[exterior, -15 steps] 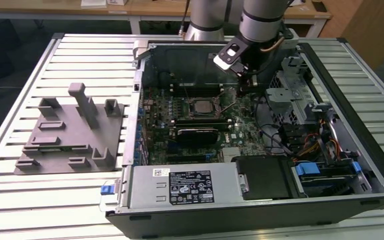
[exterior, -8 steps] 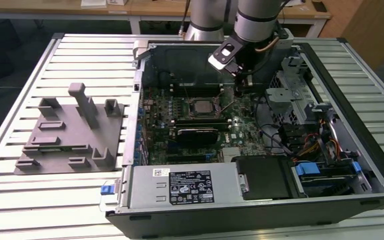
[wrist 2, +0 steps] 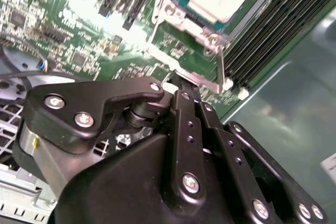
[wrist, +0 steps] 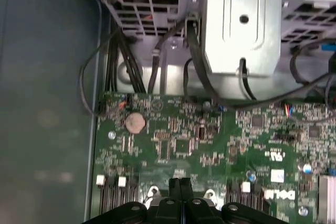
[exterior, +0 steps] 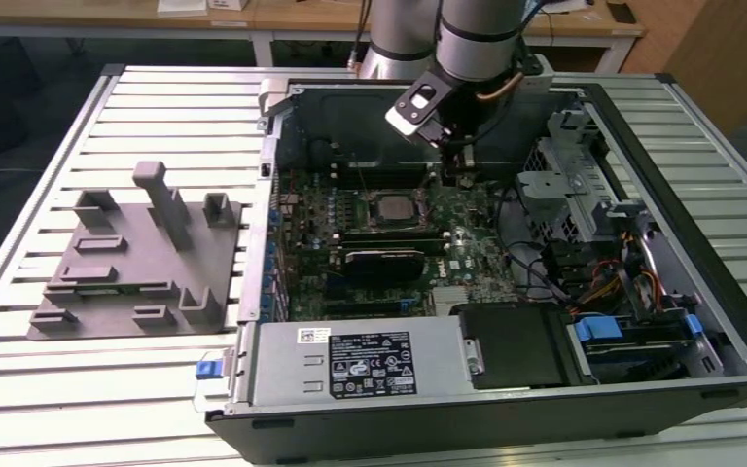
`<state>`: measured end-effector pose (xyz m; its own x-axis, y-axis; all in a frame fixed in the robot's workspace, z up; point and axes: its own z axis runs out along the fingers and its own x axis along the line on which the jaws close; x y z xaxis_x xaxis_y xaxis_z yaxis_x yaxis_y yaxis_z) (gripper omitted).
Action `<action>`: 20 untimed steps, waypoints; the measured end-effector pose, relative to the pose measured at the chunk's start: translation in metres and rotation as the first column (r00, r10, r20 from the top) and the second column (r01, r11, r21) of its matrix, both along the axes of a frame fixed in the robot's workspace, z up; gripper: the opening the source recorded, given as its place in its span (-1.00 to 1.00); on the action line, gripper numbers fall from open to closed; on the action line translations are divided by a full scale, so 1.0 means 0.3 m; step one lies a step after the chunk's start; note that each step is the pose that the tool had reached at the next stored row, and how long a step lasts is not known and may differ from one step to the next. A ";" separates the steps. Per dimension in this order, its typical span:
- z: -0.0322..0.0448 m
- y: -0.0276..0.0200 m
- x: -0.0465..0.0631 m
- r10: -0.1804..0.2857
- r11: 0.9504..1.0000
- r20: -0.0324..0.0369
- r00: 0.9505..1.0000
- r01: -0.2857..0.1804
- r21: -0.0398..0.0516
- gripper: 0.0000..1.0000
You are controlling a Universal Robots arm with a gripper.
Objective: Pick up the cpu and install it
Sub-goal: 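Close the cpu cover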
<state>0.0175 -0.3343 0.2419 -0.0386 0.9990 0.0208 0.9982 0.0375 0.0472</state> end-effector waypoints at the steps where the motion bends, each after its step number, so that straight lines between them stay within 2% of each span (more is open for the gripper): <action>1: 0.000 0.000 -0.008 -0.001 1.000 0.000 1.000 0.001 0.000 -0.79; 16: 0.000 0.004 -0.066 -0.002 1.000 0.001 1.000 0.002 0.000 -0.79; 20: 0.000 0.004 -0.068 -0.002 1.000 0.001 1.000 0.002 0.000 -0.79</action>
<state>-0.0030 -0.3333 0.2419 -0.0364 0.9991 0.0211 0.9982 0.0353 0.0484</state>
